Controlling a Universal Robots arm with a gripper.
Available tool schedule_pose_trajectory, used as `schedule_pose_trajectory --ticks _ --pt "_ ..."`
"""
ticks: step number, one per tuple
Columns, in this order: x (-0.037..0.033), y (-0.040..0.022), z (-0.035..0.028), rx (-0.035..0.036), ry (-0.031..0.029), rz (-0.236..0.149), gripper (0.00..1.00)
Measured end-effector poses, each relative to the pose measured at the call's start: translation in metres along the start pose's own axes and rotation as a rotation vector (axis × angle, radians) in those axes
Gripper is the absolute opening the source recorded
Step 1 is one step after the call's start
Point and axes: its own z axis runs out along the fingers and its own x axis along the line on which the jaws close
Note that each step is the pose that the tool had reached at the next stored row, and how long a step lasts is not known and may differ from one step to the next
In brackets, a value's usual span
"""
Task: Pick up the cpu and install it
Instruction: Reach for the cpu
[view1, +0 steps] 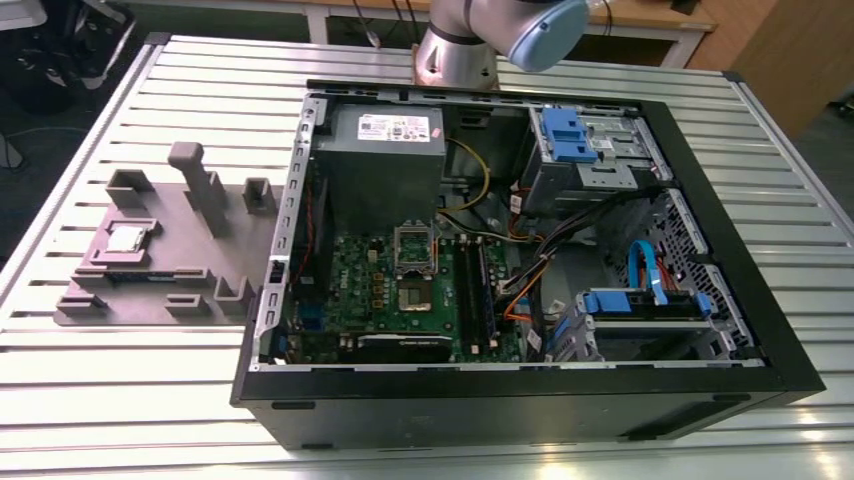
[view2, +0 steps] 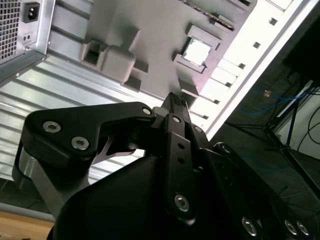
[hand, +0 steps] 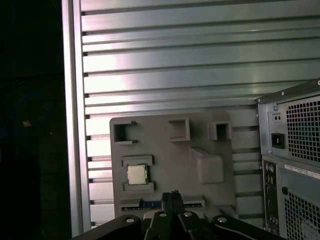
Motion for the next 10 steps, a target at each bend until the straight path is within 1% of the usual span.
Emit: schedule_pose_trajectory --ticks 5,10 --pt "0.0202 -0.0016 0.0007 0.0000 0.0000 0.000 0.10" --pt "0.0305 -0.0024 0.0010 -0.0001 -0.0001 0.000 0.10"
